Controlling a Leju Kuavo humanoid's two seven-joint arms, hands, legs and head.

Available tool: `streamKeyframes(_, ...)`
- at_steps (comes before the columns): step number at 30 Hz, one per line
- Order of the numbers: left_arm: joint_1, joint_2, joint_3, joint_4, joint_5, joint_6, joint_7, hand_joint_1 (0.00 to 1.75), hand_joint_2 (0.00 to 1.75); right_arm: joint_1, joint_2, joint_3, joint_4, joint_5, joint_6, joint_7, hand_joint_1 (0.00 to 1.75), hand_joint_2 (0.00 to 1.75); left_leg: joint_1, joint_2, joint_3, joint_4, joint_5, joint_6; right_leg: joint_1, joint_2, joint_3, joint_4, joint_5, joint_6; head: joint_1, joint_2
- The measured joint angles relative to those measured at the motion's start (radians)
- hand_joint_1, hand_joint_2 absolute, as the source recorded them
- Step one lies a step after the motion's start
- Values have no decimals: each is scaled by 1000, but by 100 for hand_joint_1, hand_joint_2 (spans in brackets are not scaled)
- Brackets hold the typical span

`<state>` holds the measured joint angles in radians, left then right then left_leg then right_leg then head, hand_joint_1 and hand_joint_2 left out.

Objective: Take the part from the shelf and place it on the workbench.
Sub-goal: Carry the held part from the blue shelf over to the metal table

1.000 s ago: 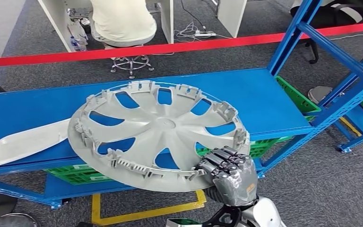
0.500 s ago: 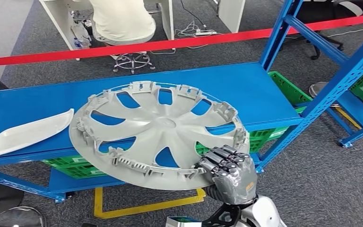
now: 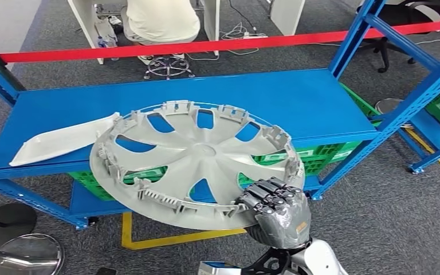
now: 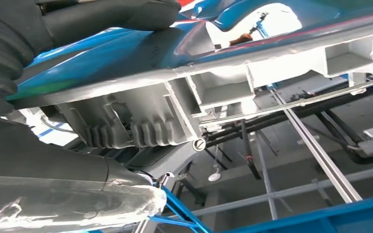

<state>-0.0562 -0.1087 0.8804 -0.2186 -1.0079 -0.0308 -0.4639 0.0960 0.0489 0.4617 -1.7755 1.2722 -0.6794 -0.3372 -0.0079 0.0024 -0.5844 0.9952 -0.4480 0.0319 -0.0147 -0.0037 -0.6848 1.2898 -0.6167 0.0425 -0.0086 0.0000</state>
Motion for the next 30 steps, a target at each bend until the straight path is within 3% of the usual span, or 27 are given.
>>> streamKeyframes(1,0,0,0,0,-1,0,0,0,175,0,-2,0,1,1,0,4,175,175,-4,0,-11,1,9,1,6,0,30,-23,24,-7,0,0)
streamKeyframes(3,-1,-2,0,0,-2,-1,0,0,175,1,-6,1,1,3,0,9,175,175,-9,-1,-28,2,25,0,19,1,131,-153,65,-25,0,0)
streamKeyframes(5,-2,-4,0,0,-3,-1,0,0,175,0,-7,2,0,4,0,11,175,175,-12,-1,-38,3,41,-6,29,0,217,-284,65,-38,-1,0)
streamKeyframes(7,-3,-5,0,0,-4,-1,0,0,175,0,-8,3,-1,4,0,13,175,175,-11,0,-44,2,58,-16,33,1,234,-328,61,-44,-1,0)
streamKeyframes(9,-3,-4,0,0,-4,-1,0,0,175,1,-11,5,0,5,0,15,175,175,-9,-1,-52,9,50,-27,29,-2,221,-333,79,-55,0,0)
streamKeyframes(11,-3,-2,1,0,-5,-1,0,0,175,1,-12,8,0,5,0,17,175,175,-4,-3,-74,72,-28,-40,23,-5,205,-338,104,-65,-2,0)
streamKeyframes(13,-3,-2,1,0,-6,-1,0,0,175,2,-13,9,1,5,0,19,175,175,5,-4,-101,195,-125,-53,23,-7,180,-336,126,-68,-4,0)
streamKeyframes(14,-3,-2,1,0,-6,-1,0,0,175,2,-14,9,2,5,0,20,175,175,10,-4,-108,249,-145,-58,22,-7,166,-333,136,-66,-4,0)
streamKeyframes(15,-3,-2,1,0,-6,-1,0,0,175,2,-14,10,2,5,0,20,175,175,15,-4,-102,278,-142,-63,22,-7,151,-329,145,-64,-4,0)
streamKeyframes(17,-4,-2,1,0,-6,0,0,0,175,2,-15,10,3,5,0,21,175,175,23,-4,-47,237,-93,-69,19,-7,120,-315,159,-56,-4,0)
streamKeyframes(18,-5,-2,1,0,-6,0,0,0,175,2,-15,10,3,5,0,23,175,175,26,-4,1,174,-74,-71,18,-7,106,-307,164,-51,-4,0)
streamKeyframes(20,-9,-3,1,0,-7,1,0,0,175,2,-15,12,2,4,0,29,175,175,26,-6,85,48,-74,-66,19,-7,85,-291,173,-39,-4,0)
streamKeyframes(21,-11,-3,1,0,-7,2,0,0,175,2,-16,14,2,4,0,33,175,175,24,-7,104,11,-82,-59,19,-8,78,-286,180,-33,-4,0)
streamKeyframes(23,-11,-4,1,0,-7,3,1,0,175,4,-19,18,3,5,0,41,175,175,18,-7,99,-7,-78,-38,16,-8,68,-286,196,-18,-4,0)
streamKeyframes(24,-10,-4,1,0,-8,4,2,0,175,6,-22,20,3,6,0,46,175,175,17,-5,89,-8,-68,-27,13,-7,60,-283,191,-12,-5,0)
streamKeyframes(26,-10,-3,1,0,-13,8,4,0,175,11,-29,24,2,12,0,60,175,175,17,-1,67,-12,-46,-7,10,-3,35,-234,130,-4,-4,0)
streamKeyframes(28,-13,-1,1,0,-18,12,6,0,175,15,-38,26,2,18,0,74,175,175,12,0,39,-11,-23,4,10,-1,2,-109,31,0,0,0)
streamKeyframes(29,-14,-1,1,0,-20,12,6,0,175,18,-42,27,2,19,0,80,175,175,9,0,24,-11,-13,5,10,0,-8,-47,0,0,1,0)
streamKeyframes(30,-15,-2,1,0,-21,13,7,0,175,20,-46,28,2,20,0,85,175,175,6,1,10,-10,-2,6,10,0,-7,-7,-8,-1,1,0)
